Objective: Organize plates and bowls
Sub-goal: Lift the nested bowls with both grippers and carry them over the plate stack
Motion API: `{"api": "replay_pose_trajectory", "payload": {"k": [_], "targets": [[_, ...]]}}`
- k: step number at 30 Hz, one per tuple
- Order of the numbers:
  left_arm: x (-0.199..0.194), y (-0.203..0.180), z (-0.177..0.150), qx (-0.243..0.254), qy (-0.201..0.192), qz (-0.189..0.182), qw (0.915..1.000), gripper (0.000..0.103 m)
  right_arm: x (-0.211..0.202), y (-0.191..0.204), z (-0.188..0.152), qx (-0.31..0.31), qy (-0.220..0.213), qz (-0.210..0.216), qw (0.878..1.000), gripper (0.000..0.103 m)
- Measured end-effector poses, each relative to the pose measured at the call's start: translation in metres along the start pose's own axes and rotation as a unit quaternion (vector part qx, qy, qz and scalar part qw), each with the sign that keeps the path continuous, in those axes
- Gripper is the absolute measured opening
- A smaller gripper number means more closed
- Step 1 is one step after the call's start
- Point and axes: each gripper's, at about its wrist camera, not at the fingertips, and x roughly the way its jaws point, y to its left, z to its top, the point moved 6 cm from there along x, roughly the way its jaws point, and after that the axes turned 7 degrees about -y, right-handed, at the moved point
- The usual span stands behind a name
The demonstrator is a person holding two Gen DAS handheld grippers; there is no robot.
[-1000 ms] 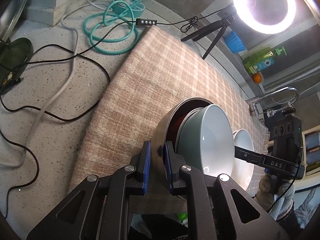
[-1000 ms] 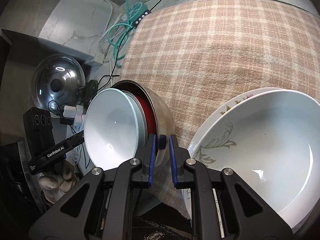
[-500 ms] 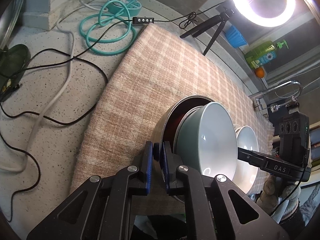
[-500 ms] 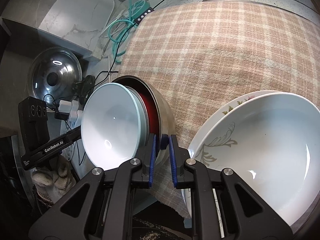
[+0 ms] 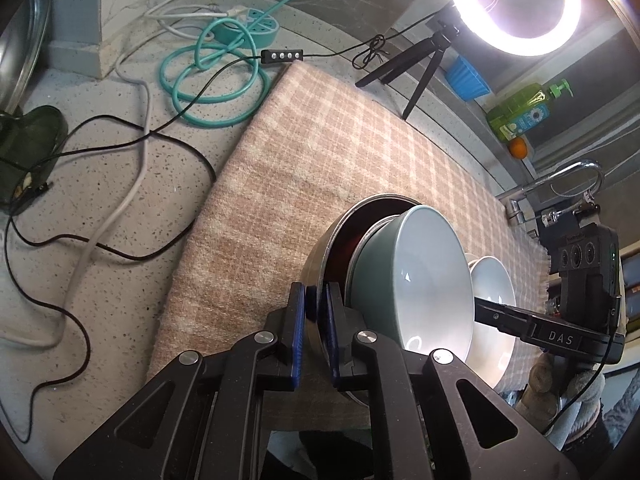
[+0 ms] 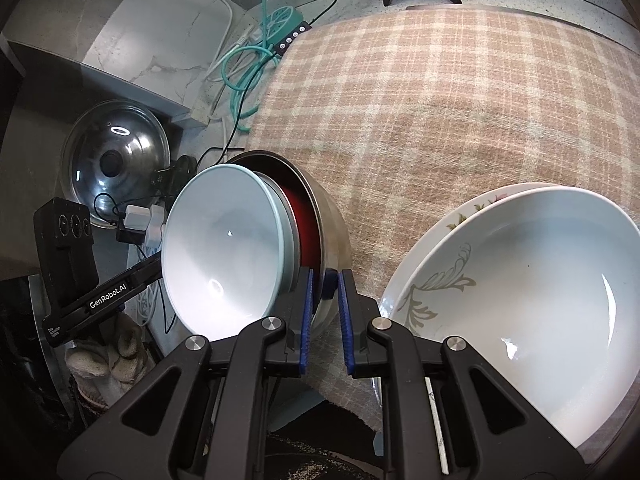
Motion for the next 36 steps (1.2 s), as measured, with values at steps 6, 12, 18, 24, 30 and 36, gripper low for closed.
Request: {"api": "replay_pose_trajectory", "payload": {"k": [6,12,18,24,30,36], "targets": [[-0.010,-0.015,0.007,0.008,-0.013,-0.011,0.9998,0.008,-0.021,0.002,0.003,0.001,-0.017,0.003,1.000,0.013],[-0.015,-0.037,0.010,0.022,-0.021,-0.025,0.9992,0.008,-0.048,-0.005,0.002,0.008,-0.034,0.001,0.999,0.013],[-0.013,-0.065,0.010,0.042,-0.020,-0.044,0.9979,0.008,-0.074,-0.021,-0.003,0.022,-0.051,-0.005,0.998,0.013],[-0.005,-0.092,0.005,0.066,-0.010,-0.060,0.9959,0.008,-0.100,-0.041,-0.009,0.041,-0.071,-0.015,0.997,0.013],[0.009,-0.122,-0.005,0.089,0.009,-0.078,0.9929,0.008,-0.120,-0.067,-0.018,0.063,-0.080,-0.029,0.994,0.013],[0.023,-0.145,-0.017,0.110,0.029,-0.086,0.9897,0.008,-0.137,-0.091,-0.028,0.082,-0.091,-0.045,0.991,0.013]]}}
